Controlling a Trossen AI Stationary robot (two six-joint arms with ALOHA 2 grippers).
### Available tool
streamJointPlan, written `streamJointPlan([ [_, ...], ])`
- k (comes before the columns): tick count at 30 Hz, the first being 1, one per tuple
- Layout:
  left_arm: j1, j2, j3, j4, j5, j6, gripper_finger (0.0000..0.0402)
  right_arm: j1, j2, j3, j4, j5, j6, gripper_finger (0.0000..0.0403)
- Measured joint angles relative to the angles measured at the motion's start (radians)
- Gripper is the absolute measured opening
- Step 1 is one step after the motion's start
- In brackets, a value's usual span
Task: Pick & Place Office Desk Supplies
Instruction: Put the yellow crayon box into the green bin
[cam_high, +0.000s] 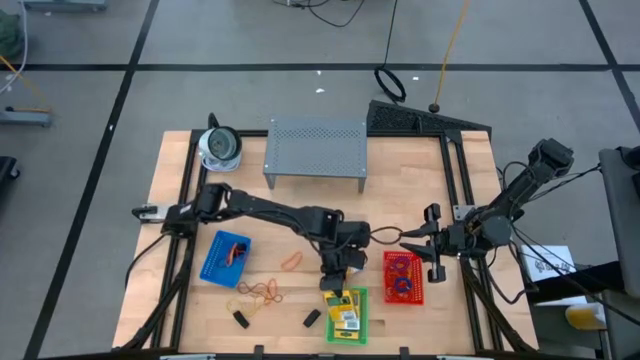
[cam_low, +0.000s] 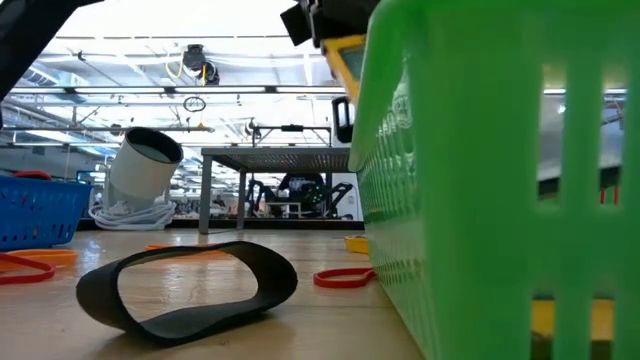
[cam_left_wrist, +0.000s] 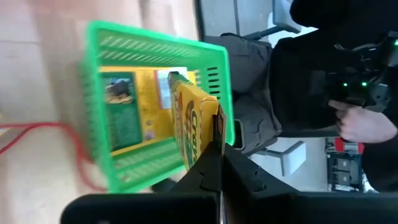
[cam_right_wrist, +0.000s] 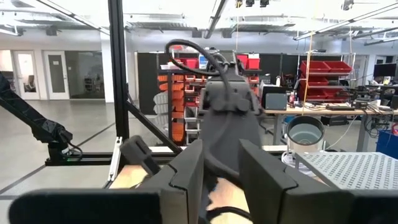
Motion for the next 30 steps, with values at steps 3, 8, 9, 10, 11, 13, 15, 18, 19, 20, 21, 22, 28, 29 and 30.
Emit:
streamJointPlan([
  [3, -0.012, 0.000, 0.000, 0.026, -0.004, -0.012, 0.0000, 0.000, 0.000, 0.000, 0.000, 0.000, 0.000, 0.0089],
  [8, -0.019, 0.000, 0.000, 0.071, -0.029, -0.033, 0.0000, 0.000, 0.000, 0.000, 0.003, 0.000, 0.003, 0.0089],
  [9, -0.019, 0.000, 0.000, 0.073, -0.033, -0.033, 0.0000, 0.000, 0.000, 0.000, 0.002, 0.000, 0.003, 0.0089],
  [10, -0.019, 0.000, 0.000, 0.078, -0.039, -0.033, 0.0000, 0.000, 0.000, 0.000, 0.002, 0.000, 0.004, 0.0089],
  [11, -0.019, 0.000, 0.000, 0.080, -0.044, -0.033, 0.0000, 0.000, 0.000, 0.000, 0.003, 0.000, 0.007, 0.0089],
  [13, -0.020, 0.000, 0.000, 0.079, -0.050, -0.033, 0.0000, 0.000, 0.000, 0.000, 0.002, 0.000, 0.013, 0.0089],
  [15, -0.026, 0.000, 0.000, 0.080, -0.055, -0.032, 0.0000, 0.000, 0.000, 0.000, 0.003, 0.000, 0.017, 0.0089],
  [18, -0.033, 0.000, 0.000, 0.086, -0.057, -0.030, 0.0000, 0.000, 0.000, 0.000, 0.003, -0.001, 0.018, 0.0089],
  [19, -0.035, 0.000, 0.000, 0.090, -0.057, -0.033, 0.0001, 0.000, 0.000, 0.000, 0.003, -0.001, 0.019, 0.0089],
  [20, -0.037, 0.000, -0.001, 0.097, -0.058, -0.036, 0.0003, 0.000, 0.000, 0.000, 0.003, -0.001, 0.018, 0.0089],
  [21, -0.038, 0.000, -0.001, 0.107, -0.061, -0.045, 0.0006, 0.000, 0.000, 0.000, 0.003, -0.001, 0.019, 0.0089],
  [22, -0.040, 0.000, -0.001, 0.114, -0.066, -0.053, 0.0010, 0.000, 0.000, 0.000, 0.003, -0.001, 0.019, 0.0089],
  [28, -0.053, 0.000, -0.001, 0.158, -0.114, -0.057, 0.0043, 0.000, 0.000, 0.000, 0.003, -0.001, 0.026, 0.0089],
  [29, -0.055, 0.000, -0.001, 0.158, -0.117, -0.057, 0.0050, 0.000, 0.000, 0.000, 0.003, -0.001, 0.026, 0.0089],
  [30, -0.057, 0.000, -0.001, 0.157, -0.117, -0.059, 0.0058, 0.001, 0.000, 0.000, 0.003, -0.001, 0.026, 0.0089],
])
